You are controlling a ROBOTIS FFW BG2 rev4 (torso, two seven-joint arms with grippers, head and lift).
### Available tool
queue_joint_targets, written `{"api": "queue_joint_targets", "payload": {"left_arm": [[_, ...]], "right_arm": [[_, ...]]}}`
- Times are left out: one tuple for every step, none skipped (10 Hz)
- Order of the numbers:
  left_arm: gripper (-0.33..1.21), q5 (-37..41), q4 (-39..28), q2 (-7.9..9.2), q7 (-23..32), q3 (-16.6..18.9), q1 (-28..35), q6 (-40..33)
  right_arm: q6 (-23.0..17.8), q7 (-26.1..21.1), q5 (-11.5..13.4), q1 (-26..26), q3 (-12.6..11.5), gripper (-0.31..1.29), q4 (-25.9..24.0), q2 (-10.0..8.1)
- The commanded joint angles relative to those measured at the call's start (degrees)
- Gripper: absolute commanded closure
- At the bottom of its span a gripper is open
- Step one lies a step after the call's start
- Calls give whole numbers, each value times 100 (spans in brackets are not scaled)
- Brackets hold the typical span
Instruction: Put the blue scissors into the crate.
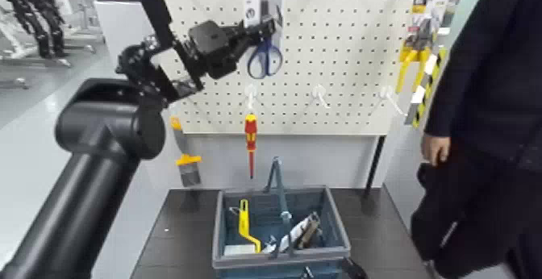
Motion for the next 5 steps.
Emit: {"api": "queue_joint_targets", "payload": {"left_arm": [[118, 209, -215, -13, 12, -124, 528, 289], [118, 253, -294, -4, 38, -142, 721, 429], [118, 297, -321, -4, 64, -133, 906, 526], [118, 341, -373, 22, 82, -133, 1081, 649], [118, 350, -408, 40, 91, -115, 1240, 746]], "right_arm": [[18, -3, 0, 0, 16, 15, 0, -19], [18, -3, 0, 0, 16, 15, -9, -19], [26, -3, 0, 0, 16, 15, -9, -19], [35, -3, 0, 0, 16, 15, -9, -19], [44, -3, 0, 0, 16, 15, -9, -19]]}}
